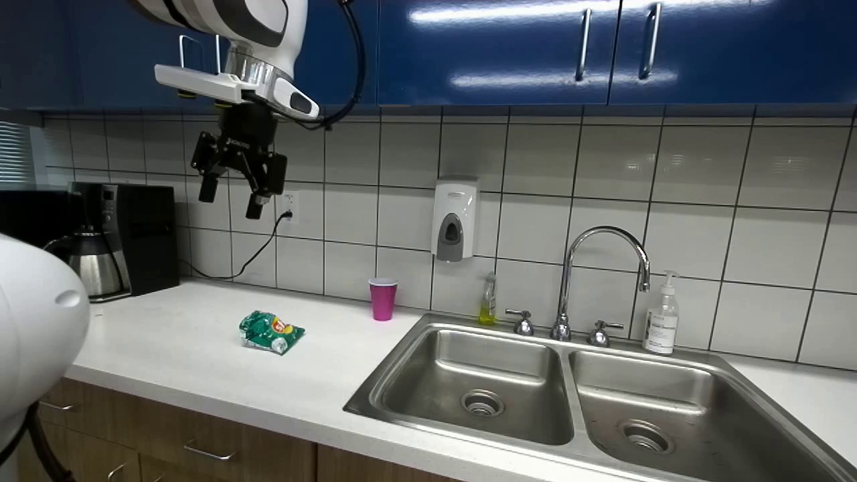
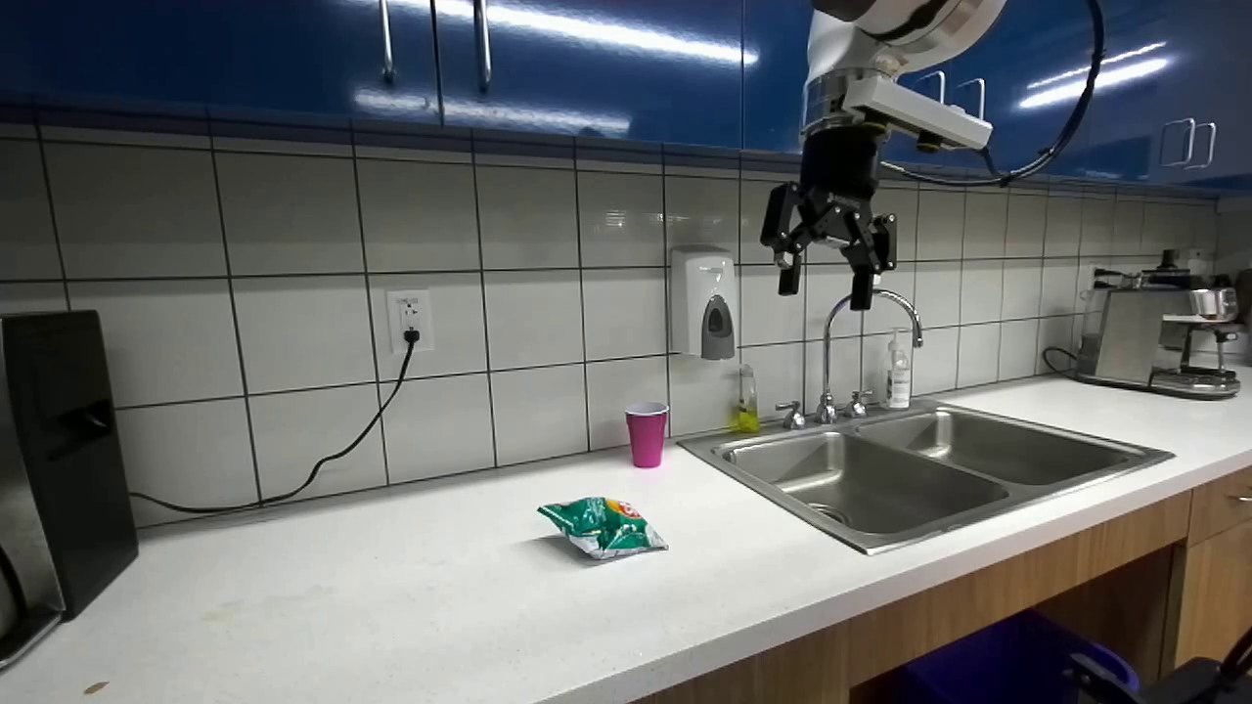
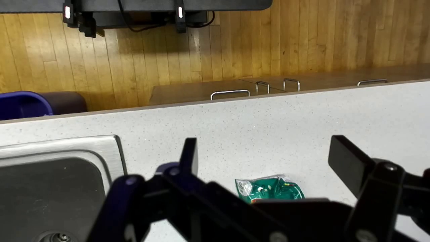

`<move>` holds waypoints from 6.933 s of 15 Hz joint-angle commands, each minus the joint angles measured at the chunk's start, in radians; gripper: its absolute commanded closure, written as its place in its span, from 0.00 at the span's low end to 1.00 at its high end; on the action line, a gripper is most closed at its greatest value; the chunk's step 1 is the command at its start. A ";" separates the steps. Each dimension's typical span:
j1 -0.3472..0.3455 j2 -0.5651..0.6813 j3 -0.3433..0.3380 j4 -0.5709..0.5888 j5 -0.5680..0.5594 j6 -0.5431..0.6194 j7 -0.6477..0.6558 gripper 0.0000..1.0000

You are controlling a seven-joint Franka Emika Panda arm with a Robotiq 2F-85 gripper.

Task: Put the green packet inside the sink

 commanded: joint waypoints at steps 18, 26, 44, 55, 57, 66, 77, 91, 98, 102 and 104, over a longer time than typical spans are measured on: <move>0.037 0.105 0.096 -0.037 0.047 0.141 -0.012 0.00; 0.086 0.296 0.120 -0.049 0.097 0.427 -0.055 0.00; 0.115 0.851 0.201 0.244 -0.008 0.790 -0.062 0.00; 0.113 1.026 0.171 0.415 -0.114 0.815 -0.045 0.00; 0.111 1.040 0.160 0.434 -0.125 0.813 -0.042 0.00; 0.111 1.084 0.129 0.462 -0.151 0.799 -0.031 0.00; 0.113 1.090 0.117 0.482 -0.161 0.786 -0.017 0.97; 0.105 0.965 0.097 0.469 -0.147 0.730 0.099 0.99; 0.069 0.865 0.032 0.439 -0.157 0.699 0.172 0.99; 0.040 0.770 0.005 0.384 -0.160 0.667 0.201 0.99; 0.025 0.715 -0.009 0.344 -0.168 0.648 0.218 0.99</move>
